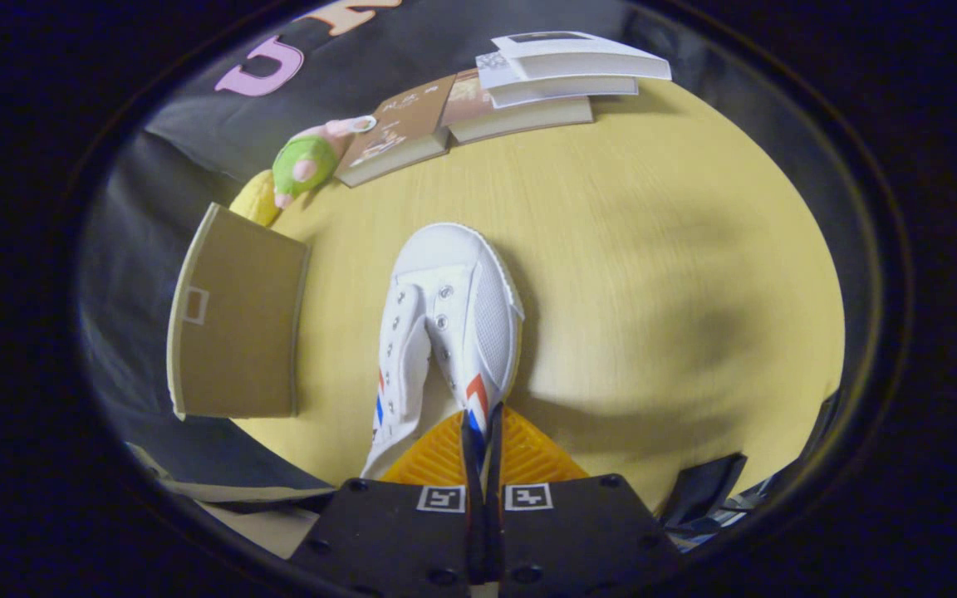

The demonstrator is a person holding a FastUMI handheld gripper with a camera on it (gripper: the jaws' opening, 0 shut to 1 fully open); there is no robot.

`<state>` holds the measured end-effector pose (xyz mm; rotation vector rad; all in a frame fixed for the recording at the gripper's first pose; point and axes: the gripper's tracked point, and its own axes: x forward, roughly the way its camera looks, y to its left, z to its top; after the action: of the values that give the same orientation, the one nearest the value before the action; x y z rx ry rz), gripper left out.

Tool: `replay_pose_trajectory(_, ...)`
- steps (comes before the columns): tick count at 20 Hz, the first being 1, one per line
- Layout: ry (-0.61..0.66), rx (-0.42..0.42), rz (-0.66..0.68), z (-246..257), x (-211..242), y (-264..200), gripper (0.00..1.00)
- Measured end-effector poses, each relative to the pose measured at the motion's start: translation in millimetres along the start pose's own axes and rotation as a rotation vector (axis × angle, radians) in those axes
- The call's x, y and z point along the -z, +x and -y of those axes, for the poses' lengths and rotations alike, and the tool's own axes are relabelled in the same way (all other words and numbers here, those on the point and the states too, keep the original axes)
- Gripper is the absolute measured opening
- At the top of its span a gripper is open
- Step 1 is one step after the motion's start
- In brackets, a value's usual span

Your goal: Open the storage box then place both shoes into the box .Put the left shoe in first, then the right shoe, with the right side of both shoes facing outward in a uniform manner.

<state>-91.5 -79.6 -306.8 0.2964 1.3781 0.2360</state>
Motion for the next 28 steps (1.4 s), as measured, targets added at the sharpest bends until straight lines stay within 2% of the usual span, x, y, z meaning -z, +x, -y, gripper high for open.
replay_pose_trajectory(5, 0.056, -0.052, 0.036, -37.1, -20.0, -25.1, 0.04)
replay_pose_trajectory(15, 0.017, -0.139, 0.128, -161.3, -60.3, -73.9, 0.03)
replay_pose_trajectory(21, -0.013, -0.171, 0.156, -227.0, -70.7, -78.5, 0.04)
replay_pose_trajectory(28, -0.038, -0.222, 0.144, -300.2, -67.0, -63.0, 0.04)
